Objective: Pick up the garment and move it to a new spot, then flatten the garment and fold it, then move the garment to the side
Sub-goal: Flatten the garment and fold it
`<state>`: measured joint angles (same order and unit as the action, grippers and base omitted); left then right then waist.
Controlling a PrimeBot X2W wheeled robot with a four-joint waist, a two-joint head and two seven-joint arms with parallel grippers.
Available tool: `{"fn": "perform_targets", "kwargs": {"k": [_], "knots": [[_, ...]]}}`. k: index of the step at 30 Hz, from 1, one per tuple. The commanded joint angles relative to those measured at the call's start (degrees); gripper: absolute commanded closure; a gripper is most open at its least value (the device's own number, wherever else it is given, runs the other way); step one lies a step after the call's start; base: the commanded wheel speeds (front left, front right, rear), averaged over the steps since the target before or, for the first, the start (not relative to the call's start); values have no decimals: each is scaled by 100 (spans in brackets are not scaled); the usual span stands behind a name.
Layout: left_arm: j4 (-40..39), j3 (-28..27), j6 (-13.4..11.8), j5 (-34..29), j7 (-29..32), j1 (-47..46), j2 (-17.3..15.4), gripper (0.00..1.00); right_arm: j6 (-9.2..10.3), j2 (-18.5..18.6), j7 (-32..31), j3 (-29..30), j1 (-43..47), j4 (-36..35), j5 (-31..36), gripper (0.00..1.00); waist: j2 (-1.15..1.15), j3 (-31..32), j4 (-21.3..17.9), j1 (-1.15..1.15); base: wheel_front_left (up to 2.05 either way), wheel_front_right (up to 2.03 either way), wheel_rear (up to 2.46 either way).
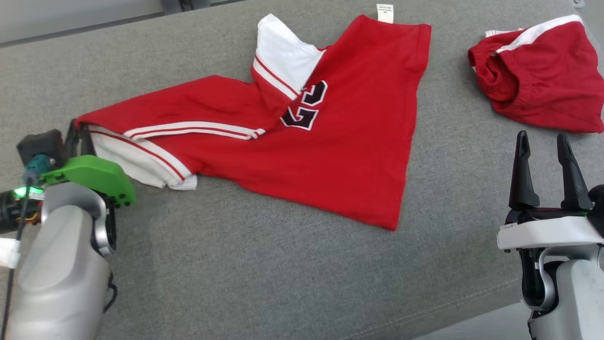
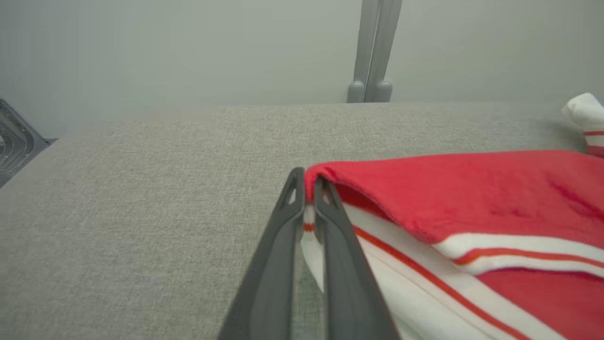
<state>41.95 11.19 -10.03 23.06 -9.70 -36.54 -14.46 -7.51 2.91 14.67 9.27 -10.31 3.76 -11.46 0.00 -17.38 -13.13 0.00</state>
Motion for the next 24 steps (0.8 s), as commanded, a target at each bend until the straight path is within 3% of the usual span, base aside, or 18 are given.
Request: {"fn": "perform_targets", "kwargs": {"k": [1, 7, 13, 14, 15, 16, 24], "knots": [[133, -90, 18, 72, -61, -172, -158, 100, 5, 0, 28, 0, -88, 12, -44, 0, 0, -175, -118, 0, 0, 0, 0], [715, -418, 86, 351, -77, -365, -498, 100, 5, 1, 51, 21, -54, 56, -45, 0, 0, -307, -140, 0, 0, 0, 0], [1072, -563, 189, 562, -50, -293, -554, 100, 5, -1, 59, -52, -76, 118, -57, 0, 0, -271, -53, 0, 0, 0, 0], [1106, -565, 208, 568, -94, -282, -541, 93, 5, -1, 60, -86, -89, 128, -60, 0, 0, -250, -31, 0, 0, 0, 0], [1114, -561, 220, 575, -143, -276, -513, 73, 5, 2, 53, -98, -95, 133, -59, 0, 0, -228, -6, 0, 0, 0, 0], [1117, -554, 233, 584, -206, -269, -476, 0, 5, 3, 50, -125, -96, 146, -52, 0, 0, -197, 25, 0, 0, 0, 0], [802, -278, 519, 397, -511, -59, -92, 0, 5, 2, 42, -178, 44, 285, 49, 0, 0, 208, 371, 0, 0, 0, 0]]}}
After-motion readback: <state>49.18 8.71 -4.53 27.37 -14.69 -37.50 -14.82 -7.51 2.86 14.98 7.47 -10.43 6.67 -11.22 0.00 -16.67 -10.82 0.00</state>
